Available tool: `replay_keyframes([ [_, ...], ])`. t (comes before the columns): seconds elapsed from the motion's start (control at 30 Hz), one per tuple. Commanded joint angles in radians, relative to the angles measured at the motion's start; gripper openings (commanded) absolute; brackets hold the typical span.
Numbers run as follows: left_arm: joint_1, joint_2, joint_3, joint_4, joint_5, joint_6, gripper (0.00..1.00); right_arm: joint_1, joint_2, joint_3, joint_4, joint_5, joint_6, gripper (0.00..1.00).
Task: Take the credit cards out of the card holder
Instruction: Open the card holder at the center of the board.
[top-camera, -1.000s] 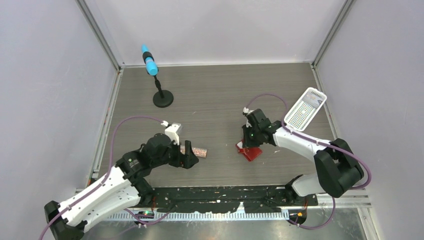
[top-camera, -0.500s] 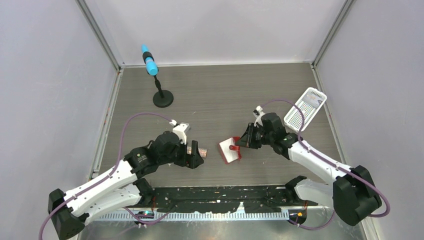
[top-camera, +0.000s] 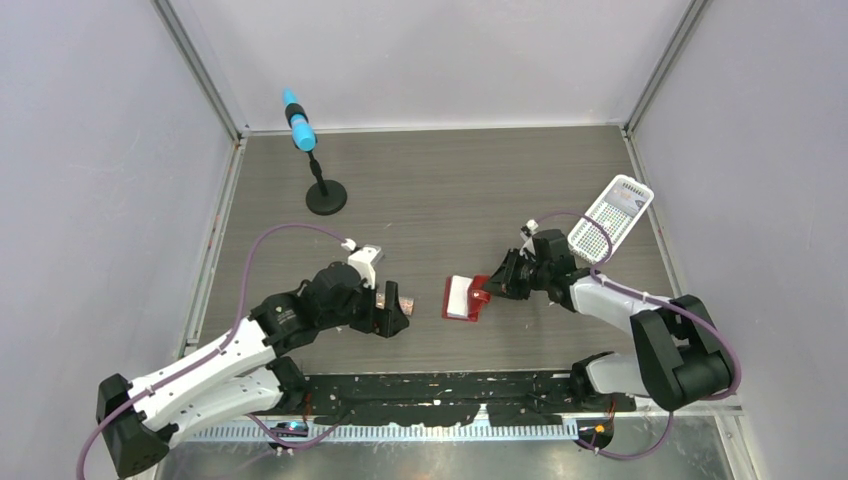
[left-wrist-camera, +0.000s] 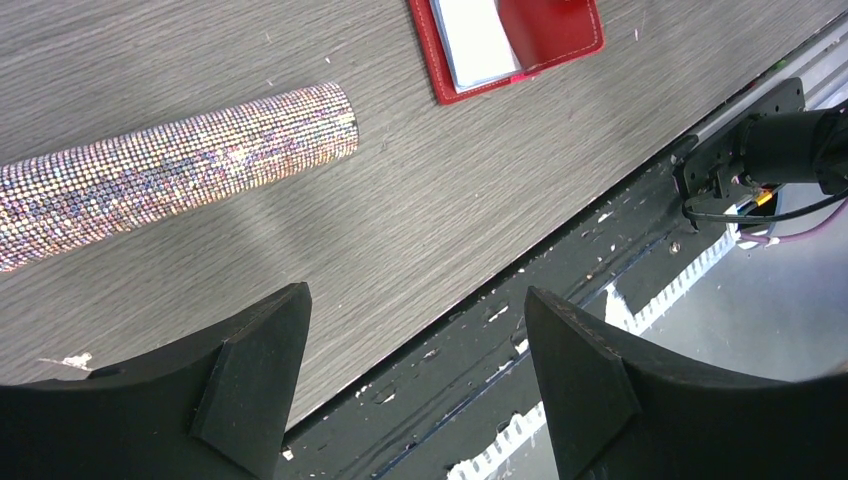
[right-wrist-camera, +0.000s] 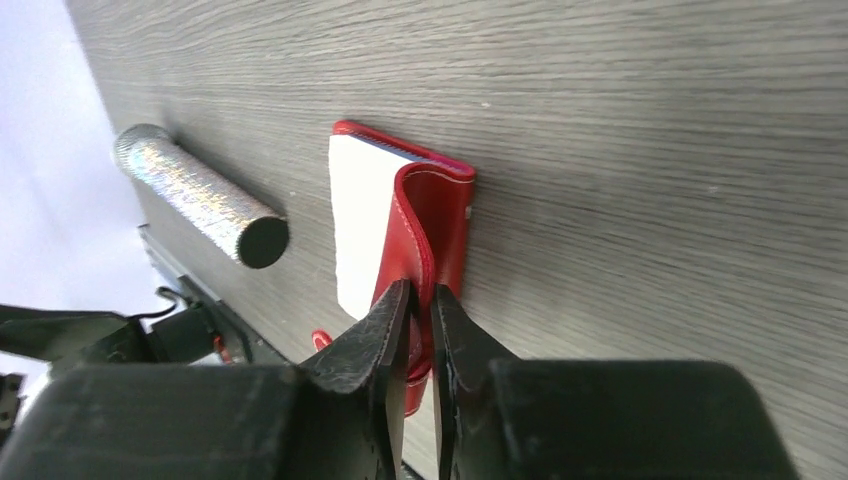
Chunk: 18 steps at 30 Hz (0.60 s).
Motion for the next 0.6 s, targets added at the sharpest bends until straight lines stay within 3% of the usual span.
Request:
replay_keyframes([
  [0.0,-0.005,0.027,0.059,0.038,-0.023,0.017,0.81,-0.012,0.000,0.008,-0.158,0.205,-0.127,0.21],
  [0.13,-0.007,0.065,0.080,0.045,-0.020,0.021,0.81,-0.012,-0.067,0.024,-0.261,0.299,-0.164,0.23],
  [0.27,-0.010,0.098,0.100,0.060,-0.017,0.024,0.81,-0.012,-0.113,0.049,-0.364,0.389,-0.203,0.32],
  [0.57,-0.016,0.217,0.154,0.107,-0.016,0.035,0.80,-0.012,-0.110,0.042,-0.368,0.405,-0.235,0.33],
])
